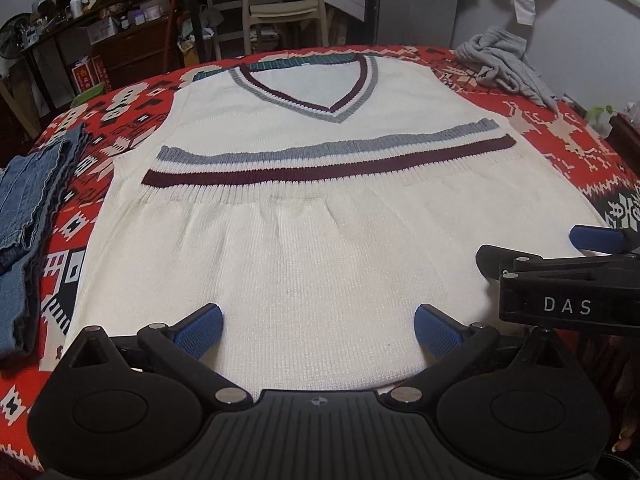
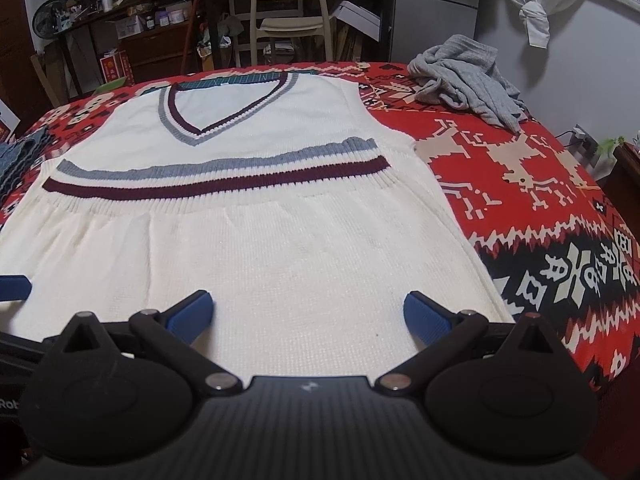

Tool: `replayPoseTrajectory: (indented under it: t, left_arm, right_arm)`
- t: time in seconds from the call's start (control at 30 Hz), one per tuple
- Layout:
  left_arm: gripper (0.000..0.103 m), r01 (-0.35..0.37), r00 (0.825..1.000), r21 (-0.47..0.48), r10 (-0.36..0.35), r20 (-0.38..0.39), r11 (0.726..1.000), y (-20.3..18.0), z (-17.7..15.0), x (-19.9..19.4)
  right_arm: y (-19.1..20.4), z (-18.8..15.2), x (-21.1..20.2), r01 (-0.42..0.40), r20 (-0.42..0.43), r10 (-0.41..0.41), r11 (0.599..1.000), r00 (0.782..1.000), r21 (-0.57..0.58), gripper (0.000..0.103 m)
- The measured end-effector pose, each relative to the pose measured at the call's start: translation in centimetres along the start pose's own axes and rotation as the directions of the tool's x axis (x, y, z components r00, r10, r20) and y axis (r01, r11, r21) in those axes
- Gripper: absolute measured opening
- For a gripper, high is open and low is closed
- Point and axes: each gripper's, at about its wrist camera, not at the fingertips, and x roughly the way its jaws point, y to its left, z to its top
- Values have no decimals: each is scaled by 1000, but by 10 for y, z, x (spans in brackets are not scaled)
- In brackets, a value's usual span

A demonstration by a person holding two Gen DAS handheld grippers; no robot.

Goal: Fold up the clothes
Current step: 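Open both tools wide above the folded hem edge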

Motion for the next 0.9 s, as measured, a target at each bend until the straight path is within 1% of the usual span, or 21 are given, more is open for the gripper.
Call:
replayPoseTrajectory:
  t: [0.1,0.27,0.37,0.57,0.67,0.8,0.9]
  left_arm:
    - [103,1,1000,-1,-1,-10,1000,0,2,1]
    - [103,10,1000,21,-10,16,1000,-1,-2,-1]
    - [103,20,999,23,-20,28,1000,1,-3,0]
    - [103,14,999,17,-14,50,1000,1,-4,0]
    - [103,11,997,24,-12,76,1000,0,-8,0]
    - [103,15,998,20,-16,63,1000,1,-6,0]
    - [103,15,998,24,-17,65,1000,0,-6,1]
  right_arm:
    - [0,-1,0,2,6,-2,1000,1000,3,102]
    - [1,-2,0,6,15,-6,1000,1000,8,102]
    - [1,-2,0,5,17,-5,1000,1000,4,102]
    - [1,0,1,-2,9,2,1000,1000,5,102]
    - [-1,-3,1,-10,35,10,1000,999,4,102]
    - [-1,-8,0,-6,74,6,1000,997,9,102]
    - [1,-6,1,3,62,-4,1000,998,8,102]
